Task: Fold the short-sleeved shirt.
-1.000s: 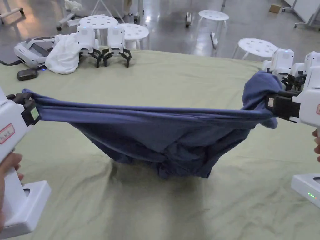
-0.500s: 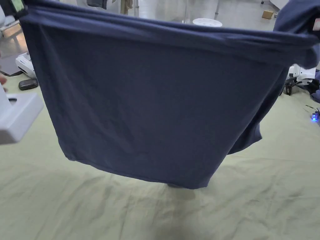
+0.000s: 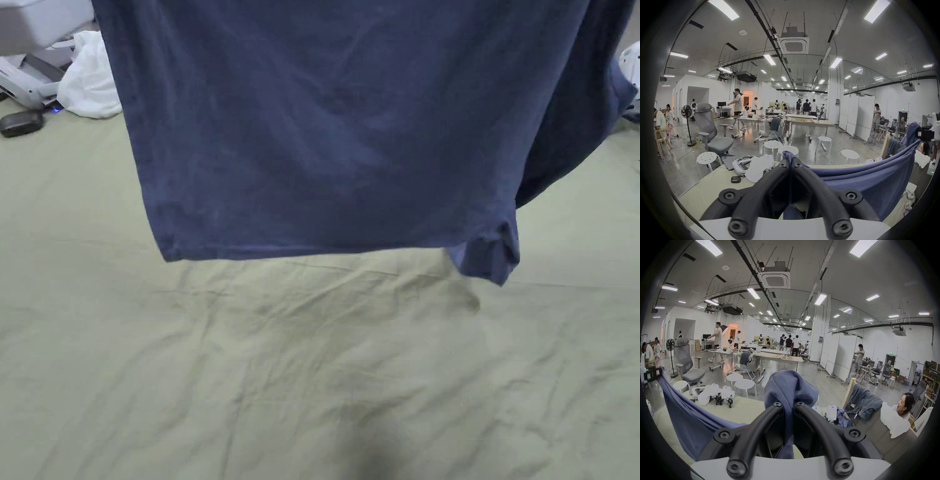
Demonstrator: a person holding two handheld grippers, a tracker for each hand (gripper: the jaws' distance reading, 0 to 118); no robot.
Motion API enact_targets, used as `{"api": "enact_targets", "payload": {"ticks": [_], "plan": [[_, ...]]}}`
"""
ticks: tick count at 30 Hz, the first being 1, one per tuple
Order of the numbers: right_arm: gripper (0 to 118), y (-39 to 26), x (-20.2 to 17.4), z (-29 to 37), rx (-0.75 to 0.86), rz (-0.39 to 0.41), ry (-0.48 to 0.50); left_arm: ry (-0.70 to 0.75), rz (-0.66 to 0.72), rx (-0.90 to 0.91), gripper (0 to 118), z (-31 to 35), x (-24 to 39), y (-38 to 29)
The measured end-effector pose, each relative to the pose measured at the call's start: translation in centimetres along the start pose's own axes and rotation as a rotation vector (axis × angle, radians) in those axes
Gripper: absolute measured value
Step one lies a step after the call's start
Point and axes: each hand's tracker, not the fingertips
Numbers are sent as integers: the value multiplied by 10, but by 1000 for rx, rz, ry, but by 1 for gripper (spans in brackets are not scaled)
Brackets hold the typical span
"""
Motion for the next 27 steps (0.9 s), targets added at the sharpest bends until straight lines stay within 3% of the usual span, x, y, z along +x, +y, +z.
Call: {"api": "enact_targets", "payload": {"ticks": [7,12,20,27], "plan": [[8,17,-8,-59,72,18,-46,22,3,4,0,-87,-4,18],[8,-8,-20,-71,92,-7,-34,42,-2,17,0,-93,3,-4],[8,-148,-60,-67,-130,19,82,77,-45,-142,0,-66,-3,-123],[8,-308,-81,-1,-457,-97,161,109,-43,-387,0,-4,-30,-263]]}}
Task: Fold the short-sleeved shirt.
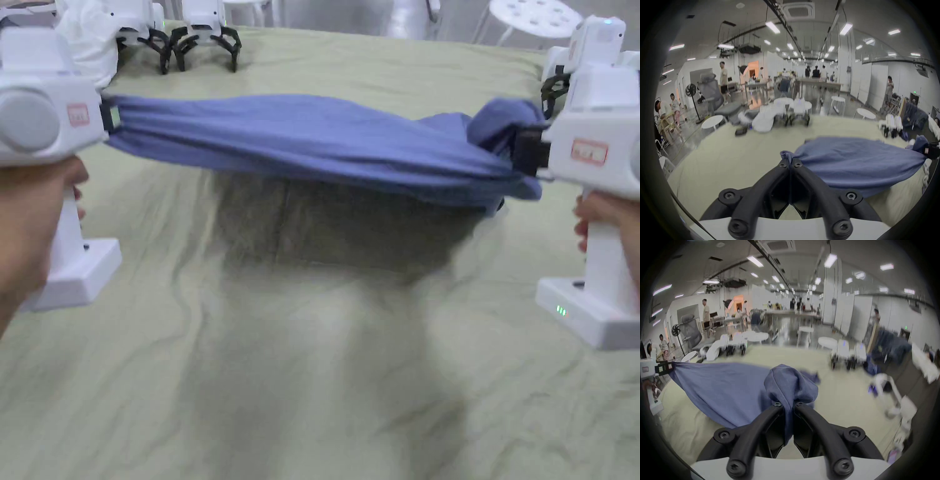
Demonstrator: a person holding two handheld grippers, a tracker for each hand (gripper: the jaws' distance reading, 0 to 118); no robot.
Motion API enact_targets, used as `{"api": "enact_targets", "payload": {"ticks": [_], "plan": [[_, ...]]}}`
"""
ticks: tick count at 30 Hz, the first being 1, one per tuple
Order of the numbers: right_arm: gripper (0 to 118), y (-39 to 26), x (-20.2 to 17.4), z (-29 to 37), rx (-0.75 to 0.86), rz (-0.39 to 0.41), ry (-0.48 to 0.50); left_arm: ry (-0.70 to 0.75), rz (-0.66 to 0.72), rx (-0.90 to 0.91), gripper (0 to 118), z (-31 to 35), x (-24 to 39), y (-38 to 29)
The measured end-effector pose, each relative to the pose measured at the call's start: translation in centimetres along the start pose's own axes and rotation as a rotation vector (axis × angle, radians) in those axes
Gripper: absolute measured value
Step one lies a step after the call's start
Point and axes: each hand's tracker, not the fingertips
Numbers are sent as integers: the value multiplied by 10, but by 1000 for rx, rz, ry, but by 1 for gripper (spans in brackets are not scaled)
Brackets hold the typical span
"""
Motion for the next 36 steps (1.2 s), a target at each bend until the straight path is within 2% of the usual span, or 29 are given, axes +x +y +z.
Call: {"api": "enact_targets", "payload": {"ticks": [2,6,10,13,17,21,28,30,33,36], "plan": [[8,-50,-2,-1,-105,-55,27,7,0,-74,0,10,-6,-46],[8,-129,-10,6,-246,-52,21,-4,0,-201,0,26,-24,-112],[8,-172,-15,20,-297,-102,34,11,-47,-278,0,45,-43,-154],[8,-185,-18,31,-329,-118,46,15,-53,-313,0,60,-60,-168],[8,-197,-25,45,-348,-78,72,7,-72,-338,0,85,-77,-179],[8,-207,-23,54,-397,-75,85,-19,-133,-374,0,108,-85,-191],[8,-219,-13,77,-476,14,90,-75,-195,-441,0,137,-85,-212],[8,-222,-9,86,-500,5,93,-86,-221,-453,0,142,-80,-216],[8,-231,-2,92,-540,-66,106,-78,-252,-472,0,147,-80,-227],[8,-240,-3,98,-556,-65,102,-84,-253,-509,0,153,-85,-241]]}}
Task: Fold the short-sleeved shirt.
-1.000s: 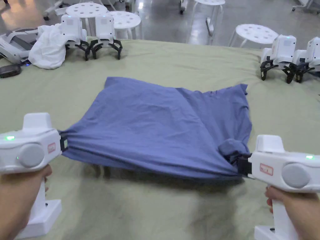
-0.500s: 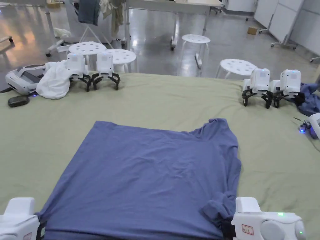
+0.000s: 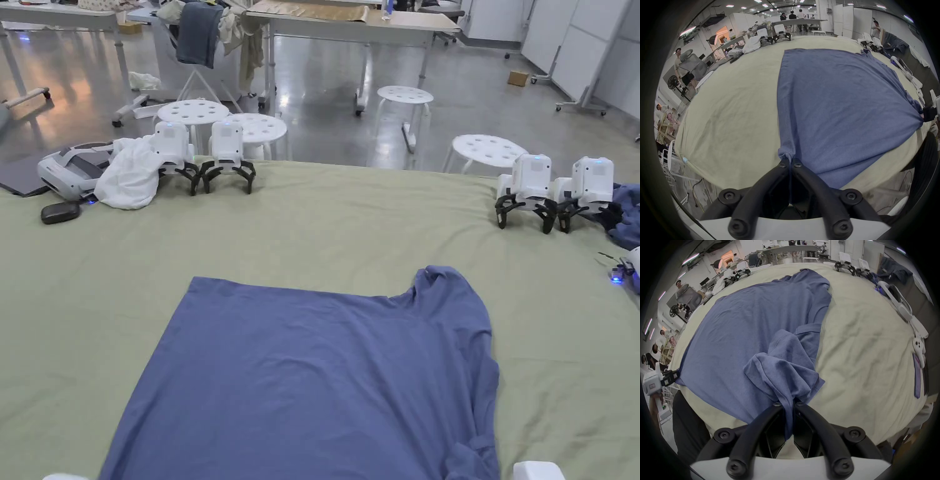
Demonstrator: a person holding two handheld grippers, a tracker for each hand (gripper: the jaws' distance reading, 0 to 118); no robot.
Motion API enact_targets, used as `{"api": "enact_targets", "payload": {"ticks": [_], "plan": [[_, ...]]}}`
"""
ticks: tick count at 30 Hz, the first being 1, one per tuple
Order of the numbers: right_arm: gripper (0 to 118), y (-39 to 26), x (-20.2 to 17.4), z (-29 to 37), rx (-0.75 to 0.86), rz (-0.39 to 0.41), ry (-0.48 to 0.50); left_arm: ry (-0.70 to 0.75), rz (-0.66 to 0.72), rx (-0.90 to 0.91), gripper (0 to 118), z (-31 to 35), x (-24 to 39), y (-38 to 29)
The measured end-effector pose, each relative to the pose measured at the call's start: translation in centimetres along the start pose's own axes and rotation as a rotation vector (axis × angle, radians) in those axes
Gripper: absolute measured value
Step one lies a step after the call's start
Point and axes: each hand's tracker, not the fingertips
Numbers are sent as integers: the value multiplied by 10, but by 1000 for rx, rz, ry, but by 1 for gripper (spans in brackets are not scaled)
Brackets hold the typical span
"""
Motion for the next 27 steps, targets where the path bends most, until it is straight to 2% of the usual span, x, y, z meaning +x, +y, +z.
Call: {"api": "enact_targets", "payload": {"ticks": [11,13,14,15,16,17,18,19,22,24,26,27], "plan": [[8,-19,-6,0,-4,-5,-15,3,-24,-33,0,6,2,-14],[13,-21,-5,2,5,-6,-12,8,-9,-19,1,12,4,-12],[24,-20,-5,5,24,-12,-15,12,5,-8,9,15,4,-10],[40,-20,-4,10,47,-22,-31,32,26,36,21,20,4,-6],[61,-20,-4,17,78,-26,-68,41,41,103,47,29,7,-2],[73,-19,-4,24,120,-10,-102,69,48,145,74,36,7,2],[82,-15,-5,36,187,7,-127,85,60,195,96,44,9,9],[88,-12,-6,48,268,25,-149,96,80,262,109,53,10,17],[94,4,-12,86,479,65,-233,91,116,495,114,87,16,41],[94,13,-19,114,642,70,-256,99,126,606,113,113,30,60],[93,24,-28,141,769,87,-247,90,121,715,103,134,40,76],[92,28,-34,154,824,96,-254,87,115,758,93,143,46,83]]}}
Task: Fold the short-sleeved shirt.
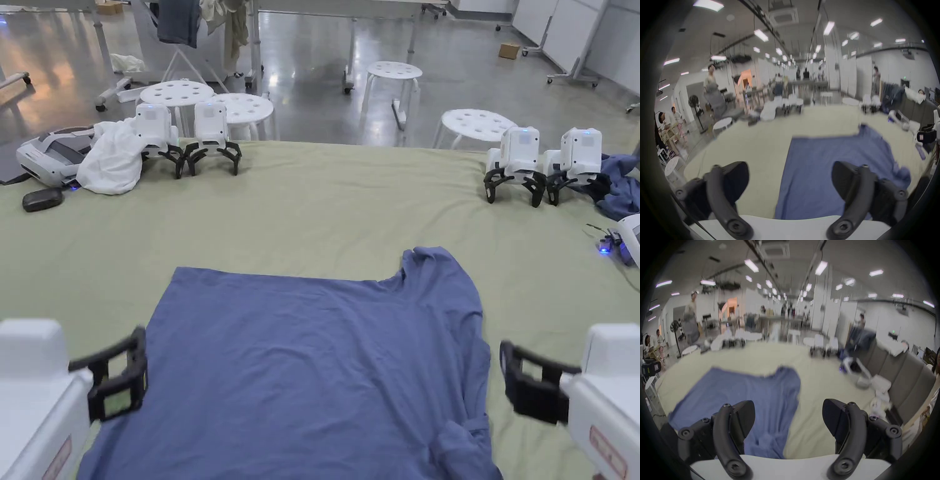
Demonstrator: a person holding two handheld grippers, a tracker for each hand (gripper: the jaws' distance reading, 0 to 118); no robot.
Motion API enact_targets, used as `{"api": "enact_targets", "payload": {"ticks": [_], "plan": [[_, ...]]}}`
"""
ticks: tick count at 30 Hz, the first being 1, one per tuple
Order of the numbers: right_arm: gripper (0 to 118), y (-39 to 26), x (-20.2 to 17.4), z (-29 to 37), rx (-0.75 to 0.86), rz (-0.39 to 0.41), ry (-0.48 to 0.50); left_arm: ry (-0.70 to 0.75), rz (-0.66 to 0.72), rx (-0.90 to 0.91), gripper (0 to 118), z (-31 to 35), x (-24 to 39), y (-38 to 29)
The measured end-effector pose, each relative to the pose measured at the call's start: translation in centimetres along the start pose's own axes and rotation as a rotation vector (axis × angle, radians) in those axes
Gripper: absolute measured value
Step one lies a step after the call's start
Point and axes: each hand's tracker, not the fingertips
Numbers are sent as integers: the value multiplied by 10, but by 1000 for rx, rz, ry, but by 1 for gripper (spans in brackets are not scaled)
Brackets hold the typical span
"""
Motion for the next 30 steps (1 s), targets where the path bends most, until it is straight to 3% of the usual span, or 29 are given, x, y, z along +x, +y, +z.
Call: {"api": "enact_targets", "payload": {"ticks": [1,2,3,4,5,8,14,30], "plan": [[83,13,-3,8,52,-2,-6,-3,-4,36,71,2,10,14],[68,21,-5,14,91,2,-7,-1,-10,58,40,2,16,21],[39,32,-8,18,127,14,-7,2,-4,93,13,3,22,27],[4,40,-12,22,165,26,-17,0,1,127,0,5,28,32],[4,43,-16,29,209,46,-50,-16,1,151,0,6,31,38],[4,53,-30,35,237,118,-30,-27,-20,170,0,9,46,44],[4,41,-41,22,180,67,-6,-30,-52,143,0,0,61,39],[4,30,-40,-35,77,95,-7,-52,-96,37,0,-70,71,28]]}}
